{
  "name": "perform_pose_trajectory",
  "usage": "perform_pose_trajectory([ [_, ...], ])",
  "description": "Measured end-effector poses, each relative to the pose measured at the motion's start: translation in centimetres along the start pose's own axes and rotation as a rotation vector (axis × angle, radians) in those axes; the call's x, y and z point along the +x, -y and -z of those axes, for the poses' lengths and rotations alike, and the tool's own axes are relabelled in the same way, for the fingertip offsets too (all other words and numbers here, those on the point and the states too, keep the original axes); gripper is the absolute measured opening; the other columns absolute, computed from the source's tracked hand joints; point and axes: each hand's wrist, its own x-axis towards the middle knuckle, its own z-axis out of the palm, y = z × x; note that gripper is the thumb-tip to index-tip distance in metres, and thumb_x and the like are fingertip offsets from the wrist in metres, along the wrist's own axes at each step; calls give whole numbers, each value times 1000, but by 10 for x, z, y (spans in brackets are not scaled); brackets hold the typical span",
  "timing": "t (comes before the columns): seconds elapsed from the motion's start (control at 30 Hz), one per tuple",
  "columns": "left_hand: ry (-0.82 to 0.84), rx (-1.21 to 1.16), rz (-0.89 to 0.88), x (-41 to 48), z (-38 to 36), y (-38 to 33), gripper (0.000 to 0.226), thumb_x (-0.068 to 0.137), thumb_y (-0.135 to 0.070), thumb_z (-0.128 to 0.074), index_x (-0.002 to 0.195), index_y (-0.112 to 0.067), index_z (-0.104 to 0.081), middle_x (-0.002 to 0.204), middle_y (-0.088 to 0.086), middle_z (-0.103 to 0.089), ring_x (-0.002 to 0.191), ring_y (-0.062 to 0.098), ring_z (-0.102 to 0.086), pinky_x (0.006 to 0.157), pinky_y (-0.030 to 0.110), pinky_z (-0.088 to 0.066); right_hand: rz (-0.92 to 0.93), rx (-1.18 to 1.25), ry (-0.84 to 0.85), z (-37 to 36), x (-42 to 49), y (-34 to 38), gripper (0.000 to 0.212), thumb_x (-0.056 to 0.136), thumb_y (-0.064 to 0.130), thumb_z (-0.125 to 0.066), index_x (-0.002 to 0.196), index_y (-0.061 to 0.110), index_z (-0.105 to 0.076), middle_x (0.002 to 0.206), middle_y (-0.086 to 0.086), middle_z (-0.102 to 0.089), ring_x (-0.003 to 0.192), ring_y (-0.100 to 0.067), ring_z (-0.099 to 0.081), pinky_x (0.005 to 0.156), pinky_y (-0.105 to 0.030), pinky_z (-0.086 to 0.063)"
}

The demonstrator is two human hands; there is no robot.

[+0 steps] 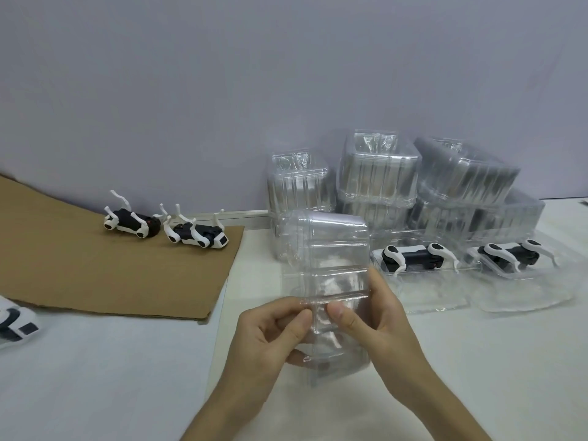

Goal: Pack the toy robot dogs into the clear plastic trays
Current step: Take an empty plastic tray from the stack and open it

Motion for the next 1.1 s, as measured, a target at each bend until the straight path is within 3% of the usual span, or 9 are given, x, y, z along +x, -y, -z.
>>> perform_pose_trajectory([
  [0.07, -50, 70, -60, -1, -2, 1, 10, 78, -26, -73, 86, -27, -78, 75, 2, -75, 74, 18, -74, 54, 29, -58, 6, -32, 14, -2, -2, -1, 43, 78, 32, -81, 115, 28, -58, 106, -5, -73, 99, -26, -72, 84, -34, -57],
  [0.2, -3, 79, -81, -1, -1, 0, 9, 69, -29, -74, 77, -28, -70, 73, 7, -71, 81, 36, -74, 53, 30, -57, 19, -143, 48, -1, -4, -1, 57, 72, 30, -87, 118, 33, -54, 109, 0, -72, 96, -25, -74, 81, -33, -59],
  [0.3, 28, 95, -96, 0, 2, -2, 11, 68, -26, -79, 76, -27, -72, 65, 0, -65, 66, 17, -70, 55, 28, -57, 19, -195, 70, 1, -4, 0, 71, 67, 32, -90, 126, 36, -50, 111, 1, -71, 95, -25, -74, 82, -37, -60],
  [0.4, -23, 114, -97, 0, 2, -1, 11, 73, -18, -79, 79, -26, -76, 65, -1, -69, 65, 14, -70, 57, 23, -55, 30, -222, 58, -1, -5, -1, 71, 63, 28, -93, 120, 32, -51, 109, 1, -71, 93, -23, -75, 80, -37, -61],
  [0.53, -60, 170, -159, -1, -2, -2, 18, 80, -11, -67, 72, -27, -74, 63, 0, -69, 65, 18, -72, 54, 19, -52, 94, -245, -18, -6, -5, -1, 61, 63, 23, -87, 112, 35, -52, 100, 7, -72, 89, -19, -75, 76, -29, -60],
  [0.63, -46, 204, -194, -2, -3, -4, 24, 80, -6, -63, 70, -26, -71, 60, -2, -64, 59, 11, -67, 55, 18, -53, 182, -330, -78, -11, -5, 2, 72, 62, 24, -86, 121, 36, -48, 97, 13, -68, 84, -16, -75, 69, -23, -59],
  [0.9, -42, 219, -206, -1, -2, 3, 6, 87, -10, -64, 86, -8, -70, 81, 10, -76, 72, 23, -75, 57, 29, -59, 294, -438, -214, -8, -3, 1, 91, 57, 37, -81, 138, 36, -38, 97, 18, -62, 79, -11, -71, 63, -15, -53],
  [1.03, -137, 246, -237, 2, 9, 2, 11, 87, -9, -62, 84, -18, -69, 82, 12, -76, 67, 29, -75, 57, 36, -61, 308, -443, -358, 11, 5, 2, 93, 57, 39, -79, 140, 32, -40, 95, 14, -61, 77, -12, -67, 60, -18, -54],
  [1.1, -296, 235, -262, 9, 23, 0, 13, 91, -1, -62, 87, -12, -66, 78, 10, -75, 62, 22, -73, 57, 32, -60, 300, -371, -479, 33, 9, 4, 88, 60, 30, -82, 138, 32, -42, 93, 14, -62, 73, -13, -67, 61, -21, -56],
])
